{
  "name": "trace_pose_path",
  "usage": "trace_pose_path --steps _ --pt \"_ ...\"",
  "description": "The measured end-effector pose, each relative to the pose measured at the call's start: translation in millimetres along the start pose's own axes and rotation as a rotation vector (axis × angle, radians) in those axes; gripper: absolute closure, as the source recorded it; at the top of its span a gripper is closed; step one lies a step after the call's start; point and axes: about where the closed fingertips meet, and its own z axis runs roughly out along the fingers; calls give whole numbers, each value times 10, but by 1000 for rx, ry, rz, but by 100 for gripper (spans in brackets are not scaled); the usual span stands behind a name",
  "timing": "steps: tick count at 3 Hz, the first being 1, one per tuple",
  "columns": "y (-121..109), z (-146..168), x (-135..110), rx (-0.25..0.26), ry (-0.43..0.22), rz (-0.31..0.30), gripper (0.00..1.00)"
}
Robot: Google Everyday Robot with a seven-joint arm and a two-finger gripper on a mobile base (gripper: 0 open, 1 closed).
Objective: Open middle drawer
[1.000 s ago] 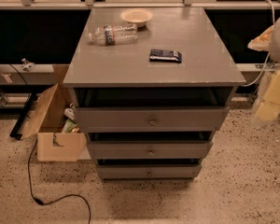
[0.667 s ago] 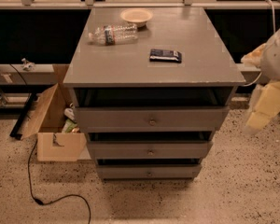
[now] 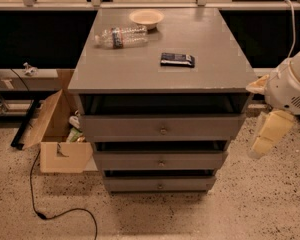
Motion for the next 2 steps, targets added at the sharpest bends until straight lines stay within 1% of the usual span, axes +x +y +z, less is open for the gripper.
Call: trace_pose_path --steps 1,2 --pt "31 334 133 -15 -26 -42 0" --pt "73 992 337 -48 -71 -140 0"
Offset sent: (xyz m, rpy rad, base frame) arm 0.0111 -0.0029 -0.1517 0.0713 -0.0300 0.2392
